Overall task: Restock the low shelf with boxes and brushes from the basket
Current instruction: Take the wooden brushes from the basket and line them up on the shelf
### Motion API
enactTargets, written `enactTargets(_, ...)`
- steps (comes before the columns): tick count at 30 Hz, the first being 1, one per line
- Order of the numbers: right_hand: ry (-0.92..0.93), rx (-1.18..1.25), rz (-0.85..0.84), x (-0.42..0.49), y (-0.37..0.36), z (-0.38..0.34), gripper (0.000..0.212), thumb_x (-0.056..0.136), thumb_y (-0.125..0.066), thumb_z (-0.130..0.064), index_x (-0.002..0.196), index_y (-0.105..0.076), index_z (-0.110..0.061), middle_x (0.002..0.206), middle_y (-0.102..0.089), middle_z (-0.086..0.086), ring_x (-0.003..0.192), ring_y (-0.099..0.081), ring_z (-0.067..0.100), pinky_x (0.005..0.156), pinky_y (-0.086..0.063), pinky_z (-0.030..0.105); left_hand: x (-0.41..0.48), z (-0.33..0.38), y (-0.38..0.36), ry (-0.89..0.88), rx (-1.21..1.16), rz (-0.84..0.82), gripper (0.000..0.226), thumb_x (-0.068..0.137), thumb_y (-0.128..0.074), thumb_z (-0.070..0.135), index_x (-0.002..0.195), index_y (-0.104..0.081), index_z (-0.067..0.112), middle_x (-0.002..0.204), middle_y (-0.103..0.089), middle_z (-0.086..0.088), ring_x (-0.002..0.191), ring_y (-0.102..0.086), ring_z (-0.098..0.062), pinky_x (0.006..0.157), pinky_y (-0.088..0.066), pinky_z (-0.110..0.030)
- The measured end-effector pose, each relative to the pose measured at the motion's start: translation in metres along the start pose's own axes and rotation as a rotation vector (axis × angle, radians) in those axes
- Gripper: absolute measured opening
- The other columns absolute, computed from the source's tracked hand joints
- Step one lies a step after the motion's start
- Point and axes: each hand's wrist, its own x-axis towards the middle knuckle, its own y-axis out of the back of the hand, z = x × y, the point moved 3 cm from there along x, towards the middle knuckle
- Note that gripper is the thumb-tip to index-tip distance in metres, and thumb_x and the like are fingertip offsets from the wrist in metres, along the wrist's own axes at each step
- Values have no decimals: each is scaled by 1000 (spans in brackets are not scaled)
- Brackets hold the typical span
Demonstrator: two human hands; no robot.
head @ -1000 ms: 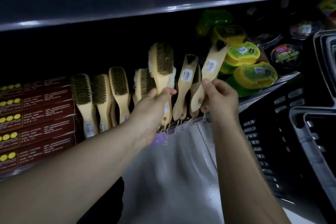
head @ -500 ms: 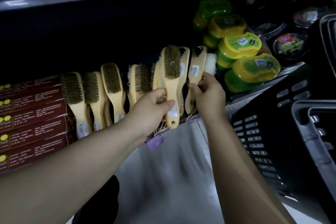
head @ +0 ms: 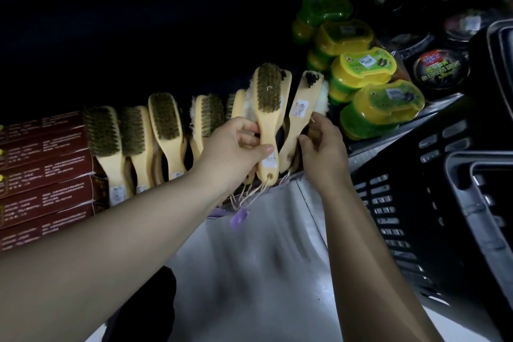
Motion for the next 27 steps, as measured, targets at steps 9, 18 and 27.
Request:
enactTargets(9,38,494,-184,-20,7,-25,12,90,-58,-20,97,-67,-21,82,-70,-5,78,-66,9,69,-53,22,7,18,-21,-58,104,-106,24,81,-71,7,99,-59,17,95,-65,-5,87,-67,-31,73,-57,-49)
enactTargets(18,-115,231,187,17,21,9,8,90,-59,-17,97,-62,-13,76,-61,-2,70,-57,11,66,-44,24,40,51,22,-512,819,201,44,81,-68,21,123,-55,20,123,-53,-1,110,-50,-17,89,-40,-27)
enactTargets(27,-41,-57,99,21,13,12,25,89,-58,-21,114,-63,-17,100,-65,3,88,-59,18,74,-38,23,69,38,23,-330,1449,135,58,81,-54,60,126,-47,25,128,-53,-10,121,-41,-31,99,-26,-42)
